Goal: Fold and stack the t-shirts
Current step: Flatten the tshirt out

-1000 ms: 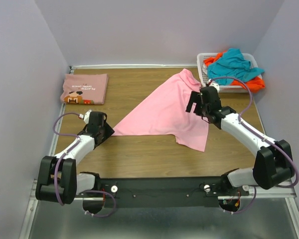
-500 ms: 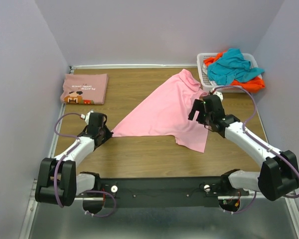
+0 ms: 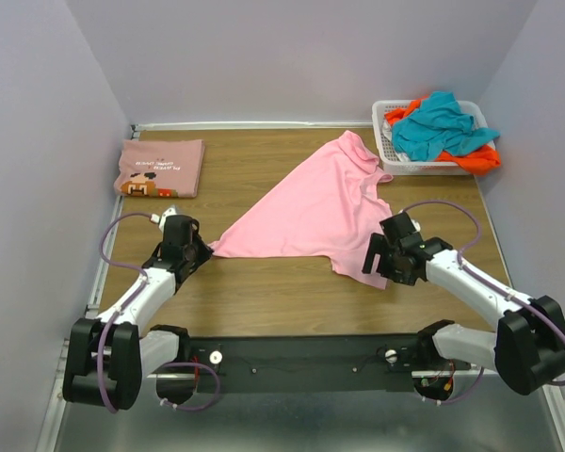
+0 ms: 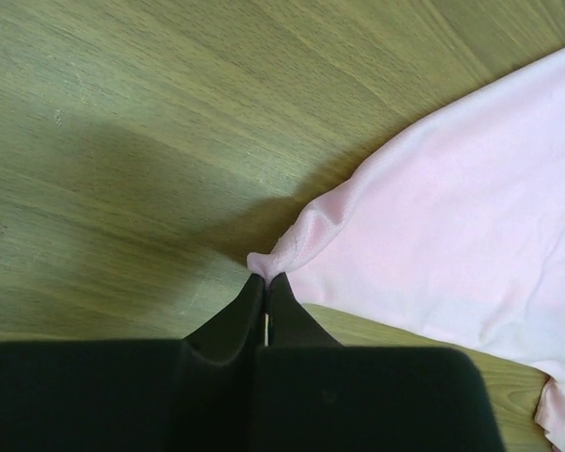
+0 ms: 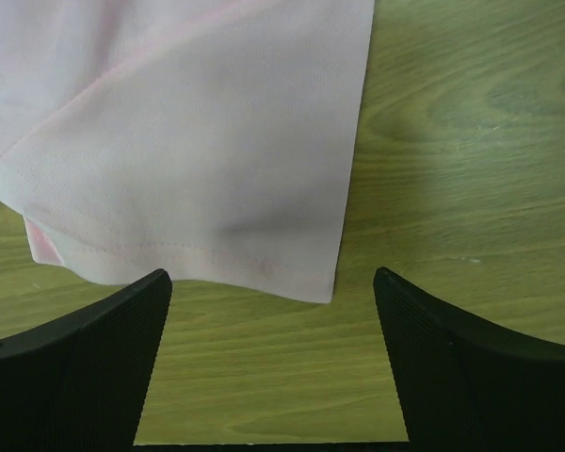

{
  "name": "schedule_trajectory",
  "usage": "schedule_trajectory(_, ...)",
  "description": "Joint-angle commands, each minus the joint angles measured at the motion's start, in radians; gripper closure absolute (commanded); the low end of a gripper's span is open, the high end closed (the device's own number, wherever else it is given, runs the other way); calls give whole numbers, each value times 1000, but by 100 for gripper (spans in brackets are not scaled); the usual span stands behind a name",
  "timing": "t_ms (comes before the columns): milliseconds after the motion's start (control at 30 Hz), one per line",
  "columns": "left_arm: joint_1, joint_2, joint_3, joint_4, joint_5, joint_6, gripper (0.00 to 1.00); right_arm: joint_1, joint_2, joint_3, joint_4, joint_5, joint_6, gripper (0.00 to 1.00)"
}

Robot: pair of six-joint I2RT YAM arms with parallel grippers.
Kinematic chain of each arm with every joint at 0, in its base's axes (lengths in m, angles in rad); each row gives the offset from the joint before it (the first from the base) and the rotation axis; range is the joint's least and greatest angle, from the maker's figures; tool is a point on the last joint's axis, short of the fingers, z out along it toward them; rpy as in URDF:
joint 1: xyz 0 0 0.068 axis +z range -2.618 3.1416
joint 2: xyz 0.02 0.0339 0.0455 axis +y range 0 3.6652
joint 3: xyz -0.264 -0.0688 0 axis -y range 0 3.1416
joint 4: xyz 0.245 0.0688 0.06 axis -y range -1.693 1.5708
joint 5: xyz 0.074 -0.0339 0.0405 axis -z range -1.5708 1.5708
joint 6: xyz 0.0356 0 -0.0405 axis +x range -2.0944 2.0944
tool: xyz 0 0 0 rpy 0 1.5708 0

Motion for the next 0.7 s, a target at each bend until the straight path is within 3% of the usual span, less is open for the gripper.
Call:
schedule_trajectory(0,5,-28,-25,33,20,15,100,26,14,-8,-66,-19,64,8)
schedule_trajectory(233,5,-37,-28,31,15,23,100,68,114,-6,-62,27,110,35)
schedule_trajectory(300,5,-40,-29,31,13,23,100,72,125,-8,-60,28,118,37)
schedule_trajectory(400,5,-42,-39,33,9,21,100,74,159,-19,-49,36,127,53)
schedule_trajectory(433,5,-43,-39,31,9,20,100,78,166,-20,-46,37,130,64)
schedule_trajectory(533,5,-49,-40,31,10,23,100,80,177,-13,-37,72,136,84)
schedule_trajectory(667,5,-55,-28,25,6,26,100,78,165,26,-37,158,139,94)
